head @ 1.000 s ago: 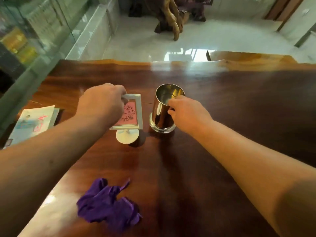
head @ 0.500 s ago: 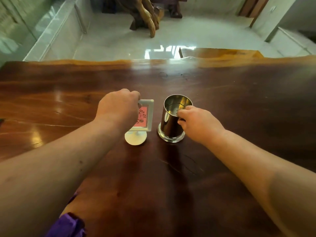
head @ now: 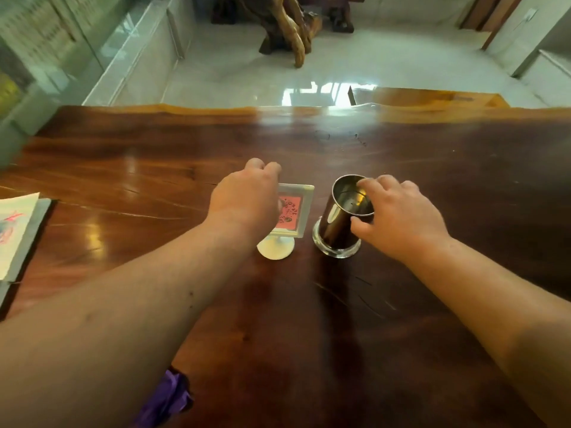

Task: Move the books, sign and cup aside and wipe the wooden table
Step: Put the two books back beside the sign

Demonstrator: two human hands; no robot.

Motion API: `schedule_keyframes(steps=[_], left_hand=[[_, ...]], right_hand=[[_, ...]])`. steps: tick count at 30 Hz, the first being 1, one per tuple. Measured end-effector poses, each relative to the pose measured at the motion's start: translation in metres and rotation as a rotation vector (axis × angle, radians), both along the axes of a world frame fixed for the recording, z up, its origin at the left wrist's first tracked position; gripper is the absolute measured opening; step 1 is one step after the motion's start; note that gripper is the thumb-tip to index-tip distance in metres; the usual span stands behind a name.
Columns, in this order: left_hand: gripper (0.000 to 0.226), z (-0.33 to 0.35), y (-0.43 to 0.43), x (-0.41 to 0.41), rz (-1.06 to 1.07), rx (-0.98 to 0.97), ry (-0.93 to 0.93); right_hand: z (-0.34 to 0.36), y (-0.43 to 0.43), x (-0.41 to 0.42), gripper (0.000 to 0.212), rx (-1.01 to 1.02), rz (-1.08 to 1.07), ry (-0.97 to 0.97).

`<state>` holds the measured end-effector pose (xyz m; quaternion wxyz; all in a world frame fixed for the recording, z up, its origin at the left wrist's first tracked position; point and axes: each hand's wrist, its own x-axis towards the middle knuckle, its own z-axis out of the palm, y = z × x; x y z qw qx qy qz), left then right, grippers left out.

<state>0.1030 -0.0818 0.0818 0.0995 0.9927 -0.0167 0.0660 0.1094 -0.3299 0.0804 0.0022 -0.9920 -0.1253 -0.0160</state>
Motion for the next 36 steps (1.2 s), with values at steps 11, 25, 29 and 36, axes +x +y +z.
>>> schedule_keyframes(steps=[11,25,29,36], left_hand=[[0.059,0.016,0.195,-0.078,0.165,-0.01,-0.053],[0.095,-0.042,0.484,-0.224,0.721,-0.004,0.316],[0.101,-0.087,0.51,-0.253,0.795,-0.068,0.453],[0.102,-0.132,0.527,-0.267,0.841,-0.22,0.545]], right_hand=[[0.034,0.239,-0.024,0.02,0.274,0.293,-0.094],[-0.058,0.585,-0.073,0.036,0.328,0.25,0.288],[-0.101,0.632,-0.075,0.039,0.272,0.181,0.421],[-0.152,0.671,-0.067,0.048,0.299,-0.014,0.516]])
